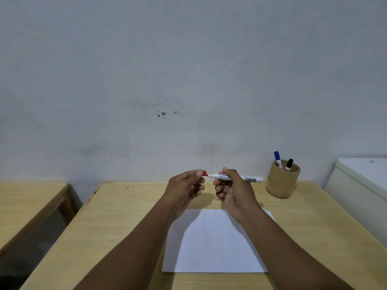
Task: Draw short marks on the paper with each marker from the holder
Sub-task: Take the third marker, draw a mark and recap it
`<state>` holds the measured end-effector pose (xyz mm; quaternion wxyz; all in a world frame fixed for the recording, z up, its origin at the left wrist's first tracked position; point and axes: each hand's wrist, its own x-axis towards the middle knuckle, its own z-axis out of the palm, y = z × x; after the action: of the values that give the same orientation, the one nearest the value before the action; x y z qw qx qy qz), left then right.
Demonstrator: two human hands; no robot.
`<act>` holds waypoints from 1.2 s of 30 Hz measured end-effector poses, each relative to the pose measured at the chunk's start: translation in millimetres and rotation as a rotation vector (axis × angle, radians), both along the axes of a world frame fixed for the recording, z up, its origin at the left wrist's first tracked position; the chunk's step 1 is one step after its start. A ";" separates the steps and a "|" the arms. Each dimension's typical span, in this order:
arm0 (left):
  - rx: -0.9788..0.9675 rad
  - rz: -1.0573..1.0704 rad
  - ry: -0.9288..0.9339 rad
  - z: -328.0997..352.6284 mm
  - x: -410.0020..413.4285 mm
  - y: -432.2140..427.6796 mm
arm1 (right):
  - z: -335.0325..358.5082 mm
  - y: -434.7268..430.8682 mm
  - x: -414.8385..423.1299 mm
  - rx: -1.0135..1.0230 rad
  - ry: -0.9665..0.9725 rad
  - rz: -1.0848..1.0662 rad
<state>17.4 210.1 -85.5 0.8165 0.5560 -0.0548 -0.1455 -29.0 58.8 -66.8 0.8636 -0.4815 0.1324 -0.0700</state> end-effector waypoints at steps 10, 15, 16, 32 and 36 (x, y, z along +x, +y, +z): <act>0.091 -0.077 -0.084 6.3 0.6 -23.4 | 2.5 -12.0 1.1 -0.006 -0.044 -0.002; 0.147 -0.035 -0.147 21.9 6.5 -39.1 | 12.3 -20.9 8.5 0.011 -0.060 0.026; 0.161 -0.003 -0.173 27.2 7.9 -43.9 | 15.9 -24.2 9.4 0.006 -0.054 0.035; 0.621 0.172 -0.754 97.6 30.6 -176.3 | 13.0 -158.7 -11.3 -0.625 0.130 -0.349; 0.702 0.122 -0.809 84.4 32.0 -204.5 | 14.3 -179.9 -19.5 -0.720 0.135 -0.379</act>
<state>49.4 5.7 -1.1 0.5025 0.8092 -0.2803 0.1185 -48.5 -121.1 -52.4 0.6012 -0.7234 0.2420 -0.2380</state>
